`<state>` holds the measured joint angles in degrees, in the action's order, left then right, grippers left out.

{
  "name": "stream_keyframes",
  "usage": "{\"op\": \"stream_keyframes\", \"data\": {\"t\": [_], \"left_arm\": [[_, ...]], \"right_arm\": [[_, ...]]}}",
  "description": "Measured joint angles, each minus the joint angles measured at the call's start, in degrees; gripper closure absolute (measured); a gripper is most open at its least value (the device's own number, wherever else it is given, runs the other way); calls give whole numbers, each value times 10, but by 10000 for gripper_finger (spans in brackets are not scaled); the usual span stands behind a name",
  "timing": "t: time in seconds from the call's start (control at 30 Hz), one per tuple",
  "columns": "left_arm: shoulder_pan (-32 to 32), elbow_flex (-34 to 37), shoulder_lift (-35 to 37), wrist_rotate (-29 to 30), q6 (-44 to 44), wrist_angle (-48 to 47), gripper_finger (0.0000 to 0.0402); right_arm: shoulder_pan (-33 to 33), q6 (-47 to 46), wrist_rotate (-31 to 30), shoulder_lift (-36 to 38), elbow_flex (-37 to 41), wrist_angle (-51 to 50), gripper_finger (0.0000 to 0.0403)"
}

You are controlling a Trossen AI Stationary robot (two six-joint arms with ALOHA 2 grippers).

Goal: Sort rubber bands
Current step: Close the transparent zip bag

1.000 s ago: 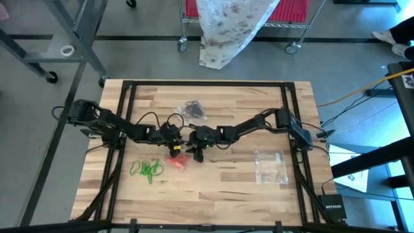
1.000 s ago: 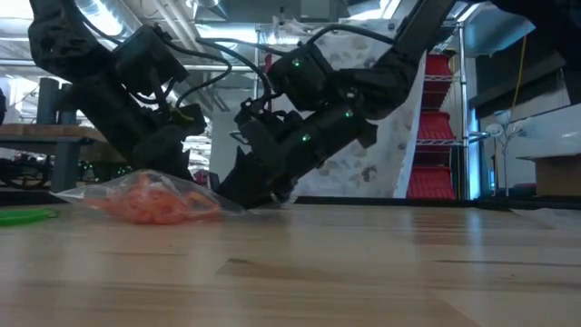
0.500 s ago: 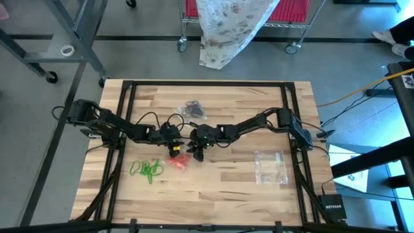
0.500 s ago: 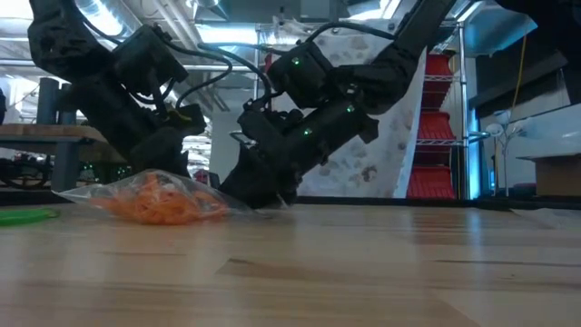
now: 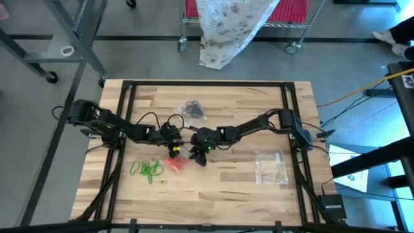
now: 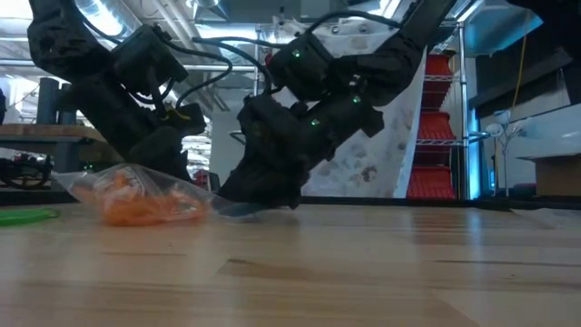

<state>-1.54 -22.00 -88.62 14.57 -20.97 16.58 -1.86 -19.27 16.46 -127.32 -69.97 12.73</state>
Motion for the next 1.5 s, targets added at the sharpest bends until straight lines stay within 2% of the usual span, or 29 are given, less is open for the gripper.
{"op": "stream_keyframes", "data": {"t": [0.1,0.37,0.67,0.8,0.93,1.1,1.27,1.5], "left_arm": [[0,0,0,1,0,0,254],[0,2,2,3,8,10,254],[-2,-12,114,-11,15,-19,254],[-14,-11,130,-22,14,-14,254],[-30,-10,110,-43,14,-11,254],[-37,-10,67,-41,14,-11,254],[-37,-12,19,-35,14,-8,254],[-37,-10,-2,-28,3,-3,254]], "right_arm": [[-2,-1,10,10,1,-16,240],[10,-7,-37,38,5,2,240],[11,1,-54,86,6,-20,240],[11,15,-54,109,5,-70,240],[4,15,-49,114,5,-118,240],[-18,17,-52,109,4,-143,239],[-32,21,-110,104,4,-156,239],[-30,29,-119,99,3,-166,239]]}}
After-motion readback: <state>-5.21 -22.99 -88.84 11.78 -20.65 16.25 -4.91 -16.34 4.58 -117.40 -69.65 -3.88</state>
